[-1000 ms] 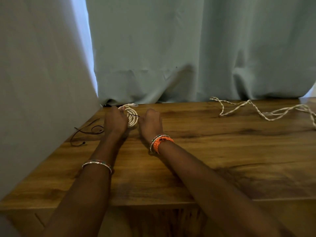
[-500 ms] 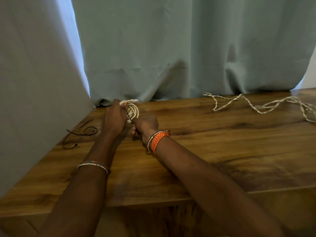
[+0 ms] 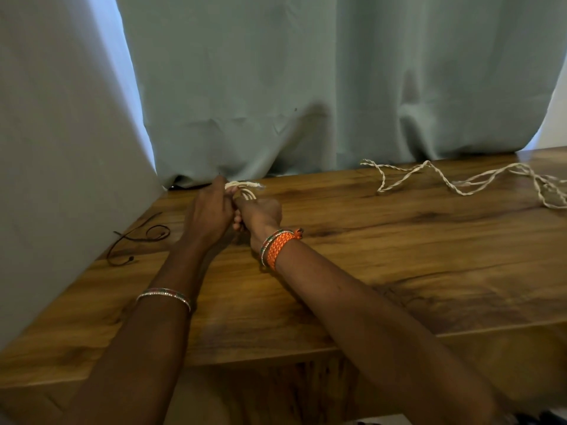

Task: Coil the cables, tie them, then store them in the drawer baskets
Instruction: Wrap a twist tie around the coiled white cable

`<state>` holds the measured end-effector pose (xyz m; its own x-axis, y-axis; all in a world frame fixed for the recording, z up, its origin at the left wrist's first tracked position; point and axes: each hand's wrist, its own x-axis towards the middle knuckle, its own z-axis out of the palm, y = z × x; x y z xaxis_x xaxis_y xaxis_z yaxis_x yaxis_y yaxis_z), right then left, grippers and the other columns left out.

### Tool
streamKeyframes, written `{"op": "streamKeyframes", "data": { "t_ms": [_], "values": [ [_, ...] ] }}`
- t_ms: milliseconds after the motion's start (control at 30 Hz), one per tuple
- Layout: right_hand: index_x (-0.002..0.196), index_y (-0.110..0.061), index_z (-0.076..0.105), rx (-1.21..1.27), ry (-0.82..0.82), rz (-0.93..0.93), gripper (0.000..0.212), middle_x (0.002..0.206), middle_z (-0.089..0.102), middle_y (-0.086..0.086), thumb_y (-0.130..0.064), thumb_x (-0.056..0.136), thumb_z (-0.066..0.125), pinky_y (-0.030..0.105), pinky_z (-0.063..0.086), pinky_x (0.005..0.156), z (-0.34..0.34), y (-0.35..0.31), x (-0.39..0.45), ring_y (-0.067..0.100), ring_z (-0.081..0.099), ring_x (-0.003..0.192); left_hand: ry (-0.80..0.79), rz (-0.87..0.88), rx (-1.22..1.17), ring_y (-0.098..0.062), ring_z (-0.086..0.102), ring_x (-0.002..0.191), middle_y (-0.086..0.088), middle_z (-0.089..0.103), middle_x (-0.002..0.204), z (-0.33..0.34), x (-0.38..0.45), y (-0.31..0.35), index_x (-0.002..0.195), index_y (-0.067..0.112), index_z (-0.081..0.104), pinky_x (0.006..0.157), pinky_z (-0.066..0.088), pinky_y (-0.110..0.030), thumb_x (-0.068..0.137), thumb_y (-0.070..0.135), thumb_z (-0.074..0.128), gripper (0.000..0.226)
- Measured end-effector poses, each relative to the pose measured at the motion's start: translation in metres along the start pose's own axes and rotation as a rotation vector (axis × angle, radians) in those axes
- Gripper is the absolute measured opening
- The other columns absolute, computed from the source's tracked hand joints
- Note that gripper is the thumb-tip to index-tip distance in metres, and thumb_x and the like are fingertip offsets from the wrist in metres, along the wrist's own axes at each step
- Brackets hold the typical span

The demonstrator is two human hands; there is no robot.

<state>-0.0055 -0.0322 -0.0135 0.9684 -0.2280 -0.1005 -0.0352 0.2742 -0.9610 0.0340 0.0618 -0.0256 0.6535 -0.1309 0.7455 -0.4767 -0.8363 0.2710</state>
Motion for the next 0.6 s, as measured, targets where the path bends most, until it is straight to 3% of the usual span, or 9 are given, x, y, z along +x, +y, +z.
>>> {"op": "streamKeyframes", "data": {
  "t_ms": [67, 167, 267, 333, 400, 467, 600],
  "values": [
    [0.09, -0.003, 0.064, 0.044, -0.017, -0.015, 0.011, 0.057, 0.055, 0.001, -0.014, 0.087, 0.064, 0.013, 0.035, 0.032, -0.002, 0.0, -0.002, 0.002, 0.042, 0.029, 0.041, 0.035, -0.049, -0.032, 0.057, 0.069, -0.018, 0.06, 0.075, 0.001, -0.001, 0.006, 0.088, 0.004, 0.054, 0.058, 0.031, -0.031, 0.096, 0.032, 0.029, 0.038],
    [0.078, -0.009, 0.061, 0.093, -0.032, -0.061, 0.014, 0.054, 0.052, -0.001, -0.013, 0.09, 0.058, 0.014, 0.033, 0.032, 0.002, 0.004, -0.007, 0.004, 0.041, 0.033, 0.23, -0.018, -0.126, -0.023, 0.049, 0.057, -0.019, 0.056, 0.061, 0.0, 0.0, 0.015, 0.071, 0.004, 0.054, 0.055, 0.021, -0.028, 0.099, 0.026, 0.032, 0.041],
    [0.063, -0.012, 0.056, 0.141, -0.01, -0.11, 0.029, 0.053, 0.049, -0.001, -0.009, 0.091, 0.053, 0.013, 0.03, 0.031, 0.006, 0.004, -0.008, 0.001, 0.038, 0.029, 0.322, -0.132, -0.295, -0.018, 0.045, 0.057, -0.011, 0.051, 0.067, 0.0, 0.002, 0.027, 0.085, -0.001, 0.051, 0.052, 0.021, -0.026, 0.098, 0.014, 0.036, 0.025],
    [0.061, -0.012, 0.054, 0.155, -0.02, -0.096, 0.031, 0.052, 0.048, 0.0, -0.007, 0.091, 0.052, 0.012, 0.029, 0.031, 0.004, 0.002, -0.009, 0.001, 0.036, 0.028, 0.287, -0.172, -0.367, -0.009, 0.045, 0.057, -0.006, 0.052, 0.073, 0.002, 0.004, 0.03, 0.098, -0.006, 0.051, 0.052, 0.026, -0.022, 0.098, 0.012, 0.039, 0.021],
    [0.061, -0.012, 0.053, 0.149, -0.039, -0.084, 0.031, 0.053, 0.046, 0.001, -0.008, 0.092, 0.052, 0.013, 0.029, 0.031, 0.0, 0.001, -0.01, 0.002, 0.036, 0.03, 0.228, -0.146, -0.391, -0.001, 0.047, 0.059, -0.005, 0.055, 0.071, 0.004, 0.003, 0.03, 0.095, -0.005, 0.057, 0.052, 0.03, -0.019, 0.099, 0.014, 0.04, 0.026],
    [0.065, -0.011, 0.055, 0.121, -0.061, -0.08, 0.028, 0.054, 0.047, 0.001, -0.01, 0.093, 0.053, 0.013, 0.031, 0.032, -0.002, -0.001, -0.01, 0.005, 0.038, 0.035, 0.198, -0.121, -0.421, -0.003, 0.048, 0.057, -0.006, 0.056, 0.066, 0.005, 0.004, 0.025, 0.085, 0.0, 0.061, 0.053, 0.034, -0.02, 0.099, 0.019, 0.041, 0.03],
    [0.094, 0.0, 0.064, 0.063, -0.177, -0.069, 0.013, 0.062, 0.056, 0.005, -0.006, 0.093, 0.054, 0.017, 0.047, 0.038, -0.004, -0.011, -0.014, 0.01, 0.052, 0.045, 0.203, -0.184, -0.544, -0.008, 0.045, 0.047, -0.004, 0.05, 0.054, 0.003, 0.005, 0.011, 0.076, 0.009, 0.057, 0.047, 0.036, -0.023, 0.097, 0.025, 0.043, 0.03]
  ]
}}
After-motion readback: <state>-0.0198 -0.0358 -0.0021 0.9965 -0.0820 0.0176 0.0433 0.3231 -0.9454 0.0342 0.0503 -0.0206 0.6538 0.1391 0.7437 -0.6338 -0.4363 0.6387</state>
